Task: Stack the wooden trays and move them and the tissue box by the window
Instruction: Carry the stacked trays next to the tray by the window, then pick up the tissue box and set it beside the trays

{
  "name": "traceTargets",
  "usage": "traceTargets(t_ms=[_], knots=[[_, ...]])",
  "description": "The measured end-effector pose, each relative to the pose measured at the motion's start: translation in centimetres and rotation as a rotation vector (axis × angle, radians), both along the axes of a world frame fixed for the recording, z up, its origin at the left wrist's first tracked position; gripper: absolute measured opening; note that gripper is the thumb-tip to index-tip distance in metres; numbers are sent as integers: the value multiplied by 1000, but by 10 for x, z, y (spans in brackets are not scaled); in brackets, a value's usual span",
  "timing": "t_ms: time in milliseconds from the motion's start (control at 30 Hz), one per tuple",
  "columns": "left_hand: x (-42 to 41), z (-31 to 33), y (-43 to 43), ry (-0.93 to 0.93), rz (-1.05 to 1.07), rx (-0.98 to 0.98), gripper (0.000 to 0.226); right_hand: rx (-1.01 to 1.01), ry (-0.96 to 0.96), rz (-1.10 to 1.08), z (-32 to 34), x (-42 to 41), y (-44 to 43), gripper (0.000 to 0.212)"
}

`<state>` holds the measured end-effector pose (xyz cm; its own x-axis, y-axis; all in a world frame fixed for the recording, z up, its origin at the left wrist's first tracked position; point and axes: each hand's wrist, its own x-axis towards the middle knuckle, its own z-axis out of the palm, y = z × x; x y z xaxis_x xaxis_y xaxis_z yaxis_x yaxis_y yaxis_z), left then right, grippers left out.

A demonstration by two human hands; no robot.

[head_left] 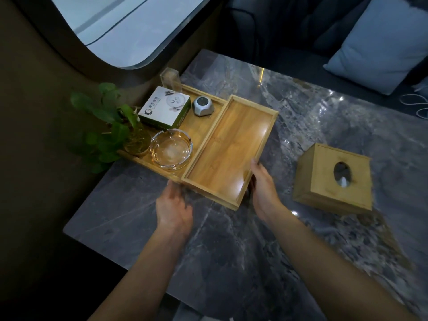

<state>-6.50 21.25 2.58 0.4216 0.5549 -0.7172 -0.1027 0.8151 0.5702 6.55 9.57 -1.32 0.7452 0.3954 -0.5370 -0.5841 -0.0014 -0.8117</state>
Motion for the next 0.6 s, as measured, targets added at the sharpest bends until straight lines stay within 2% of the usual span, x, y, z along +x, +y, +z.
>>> traceTargets(t_ms=[100,167,233,300,367,500,600], knots=[[3,13,-9,212,126,230,49,-160,-59,42,3,0,-5,64],[8,23,-21,212,87,463,49,-250,-178,64,16,3,-11,53],[18,34,-37,90,-44,661,55,-339,-376,106,36,7,-21,32],[39,42,-51,22,-265,825,57,-391,-566,137,57,15,-35,15],[68,46,-64,-1,-493,948,52,-396,-696,111,75,25,-53,10],[125,40,-94,-39,-811,978,46,-577,-817,-199,89,49,-102,23],[158,27,-121,-12,-929,808,53,-720,-656,-410,77,66,-144,40]])
